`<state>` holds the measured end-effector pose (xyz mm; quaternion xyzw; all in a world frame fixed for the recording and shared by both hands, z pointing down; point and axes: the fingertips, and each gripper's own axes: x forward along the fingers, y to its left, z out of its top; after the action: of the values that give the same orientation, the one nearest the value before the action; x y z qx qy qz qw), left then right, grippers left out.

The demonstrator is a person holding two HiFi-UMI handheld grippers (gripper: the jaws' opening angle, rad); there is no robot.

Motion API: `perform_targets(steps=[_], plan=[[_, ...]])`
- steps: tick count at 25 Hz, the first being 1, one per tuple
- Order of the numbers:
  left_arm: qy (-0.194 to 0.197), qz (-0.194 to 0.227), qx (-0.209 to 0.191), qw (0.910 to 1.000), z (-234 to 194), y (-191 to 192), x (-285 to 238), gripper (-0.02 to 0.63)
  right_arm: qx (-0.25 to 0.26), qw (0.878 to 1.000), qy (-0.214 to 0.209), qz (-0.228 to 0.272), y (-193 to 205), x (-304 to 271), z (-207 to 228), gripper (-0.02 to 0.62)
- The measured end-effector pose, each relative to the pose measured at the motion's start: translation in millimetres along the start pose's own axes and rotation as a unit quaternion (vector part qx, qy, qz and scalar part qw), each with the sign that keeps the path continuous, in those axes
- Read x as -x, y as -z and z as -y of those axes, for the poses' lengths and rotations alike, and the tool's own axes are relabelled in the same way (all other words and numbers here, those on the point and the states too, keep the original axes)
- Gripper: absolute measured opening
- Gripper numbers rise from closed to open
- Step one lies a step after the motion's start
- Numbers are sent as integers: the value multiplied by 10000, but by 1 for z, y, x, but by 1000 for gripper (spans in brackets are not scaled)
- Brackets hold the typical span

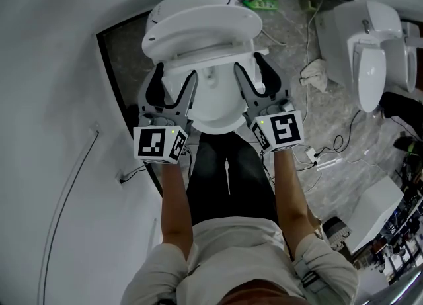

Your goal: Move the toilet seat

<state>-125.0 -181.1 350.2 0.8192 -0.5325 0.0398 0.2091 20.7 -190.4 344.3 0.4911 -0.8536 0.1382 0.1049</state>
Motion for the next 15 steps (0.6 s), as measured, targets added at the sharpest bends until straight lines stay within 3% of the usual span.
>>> perform_targets(steps=[15], plan=[[-50,77,49,9999,-13,-12,-19,328,-35,10000,63,46,-8,-22,8,212]])
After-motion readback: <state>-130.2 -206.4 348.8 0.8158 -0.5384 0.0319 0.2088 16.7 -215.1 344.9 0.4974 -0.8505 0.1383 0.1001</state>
